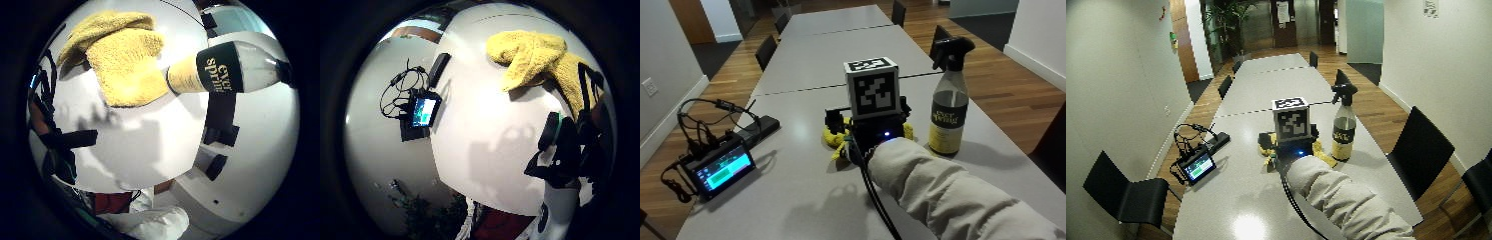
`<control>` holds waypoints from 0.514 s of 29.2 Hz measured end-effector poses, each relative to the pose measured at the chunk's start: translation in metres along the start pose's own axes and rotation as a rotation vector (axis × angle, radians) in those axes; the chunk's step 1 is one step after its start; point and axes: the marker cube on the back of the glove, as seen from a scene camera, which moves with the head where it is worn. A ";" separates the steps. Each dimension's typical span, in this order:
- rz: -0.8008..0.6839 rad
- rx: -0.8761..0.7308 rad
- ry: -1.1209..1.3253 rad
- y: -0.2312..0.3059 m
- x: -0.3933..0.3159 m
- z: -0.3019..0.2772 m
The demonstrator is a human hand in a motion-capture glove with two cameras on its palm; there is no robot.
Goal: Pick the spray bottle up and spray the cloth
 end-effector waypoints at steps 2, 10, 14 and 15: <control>-0.004 -0.004 -0.003 0.001 0.000 0.001; 0.004 -0.003 -0.006 0.002 0.000 -0.004; -0.007 -0.018 -0.026 0.008 0.002 -0.002; -0.018 -0.018 -0.039 0.011 0.004 -0.002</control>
